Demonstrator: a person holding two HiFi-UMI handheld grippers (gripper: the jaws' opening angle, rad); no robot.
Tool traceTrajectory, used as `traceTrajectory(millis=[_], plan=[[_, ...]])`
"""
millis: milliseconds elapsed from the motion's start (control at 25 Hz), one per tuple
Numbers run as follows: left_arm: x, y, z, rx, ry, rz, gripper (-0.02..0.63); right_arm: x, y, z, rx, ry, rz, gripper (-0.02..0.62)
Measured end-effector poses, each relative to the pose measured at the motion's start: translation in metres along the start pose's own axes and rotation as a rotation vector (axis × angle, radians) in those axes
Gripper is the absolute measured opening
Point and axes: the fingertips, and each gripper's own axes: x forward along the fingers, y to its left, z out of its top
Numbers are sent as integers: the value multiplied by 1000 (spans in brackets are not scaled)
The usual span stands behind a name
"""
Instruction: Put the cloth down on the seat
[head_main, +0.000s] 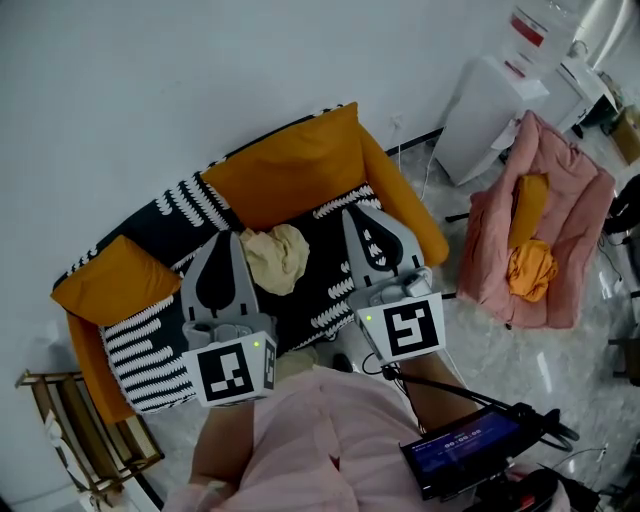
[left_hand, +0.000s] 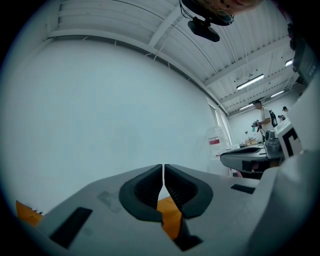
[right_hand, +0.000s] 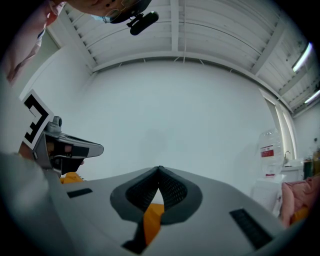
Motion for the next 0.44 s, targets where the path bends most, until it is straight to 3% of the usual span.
traceTrajectory(millis=[440], plan=[[3,-3,2,15,-4,-4,23,0,-2,-1,7,1,-6,0]])
